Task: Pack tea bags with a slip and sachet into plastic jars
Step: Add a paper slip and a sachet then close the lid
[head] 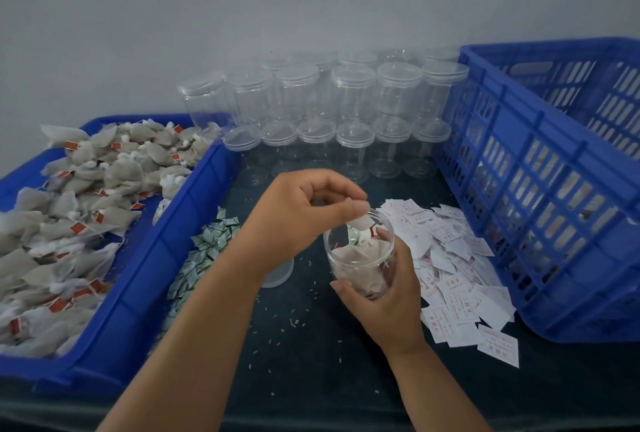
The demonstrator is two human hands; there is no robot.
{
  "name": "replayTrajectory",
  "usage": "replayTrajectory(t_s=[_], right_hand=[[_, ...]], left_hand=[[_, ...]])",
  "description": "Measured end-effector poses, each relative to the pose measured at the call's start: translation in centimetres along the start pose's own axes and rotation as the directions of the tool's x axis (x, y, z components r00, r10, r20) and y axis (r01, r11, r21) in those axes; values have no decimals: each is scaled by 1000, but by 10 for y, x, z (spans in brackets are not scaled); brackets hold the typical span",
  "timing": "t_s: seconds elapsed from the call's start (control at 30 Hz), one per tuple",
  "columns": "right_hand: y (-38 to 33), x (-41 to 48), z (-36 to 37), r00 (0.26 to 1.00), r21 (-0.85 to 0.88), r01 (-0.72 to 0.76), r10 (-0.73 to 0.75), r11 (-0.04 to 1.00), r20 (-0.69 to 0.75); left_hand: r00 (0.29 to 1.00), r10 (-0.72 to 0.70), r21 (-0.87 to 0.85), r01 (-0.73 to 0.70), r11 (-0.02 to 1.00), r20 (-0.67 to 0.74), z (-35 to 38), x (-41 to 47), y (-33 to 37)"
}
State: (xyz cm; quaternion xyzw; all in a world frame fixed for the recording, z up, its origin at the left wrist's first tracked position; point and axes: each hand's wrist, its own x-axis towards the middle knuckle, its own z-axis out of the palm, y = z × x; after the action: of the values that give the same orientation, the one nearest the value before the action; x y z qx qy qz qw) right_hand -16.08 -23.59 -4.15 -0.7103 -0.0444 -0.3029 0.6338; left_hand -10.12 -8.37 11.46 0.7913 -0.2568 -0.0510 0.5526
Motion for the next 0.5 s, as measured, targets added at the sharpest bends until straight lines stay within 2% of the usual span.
replayTrajectory(t_s=[0.07,0.17,0.23,0.27,0.33,0.4,0.43,0.5], right_hand=[[0,0,1,1000,16,-17,17,1000,2],[2,0,0,999,46,-44,43,998,12],[2,0,0,999,33,-39,38,999,15],[2,1,1,999,34,-41,40,999,17],[2,1,1,999,48,-44,43,998,17],[1,1,1,999,64,-48,47,997,19],[1,0,1,998,72,-57,56,996,22],[1,-1,1,997,83,-74,72,994,32]], left_hand=[[996,-48,68,43,997,73,-2,2,2],[989,-72,387,16,922,130,7,4,-4],[989,-64,471,-6,882,131,10,1,-8],[992,-44,440,-12,898,118,11,0,-10],[998,26,263,-37,964,49,9,-2,-11],[992,87,63,-82,995,-92,7,-5,-13],[983,72,-5,-74,997,-171,5,-5,-19],[955,-5,49,21,999,-296,-4,-7,-36]])
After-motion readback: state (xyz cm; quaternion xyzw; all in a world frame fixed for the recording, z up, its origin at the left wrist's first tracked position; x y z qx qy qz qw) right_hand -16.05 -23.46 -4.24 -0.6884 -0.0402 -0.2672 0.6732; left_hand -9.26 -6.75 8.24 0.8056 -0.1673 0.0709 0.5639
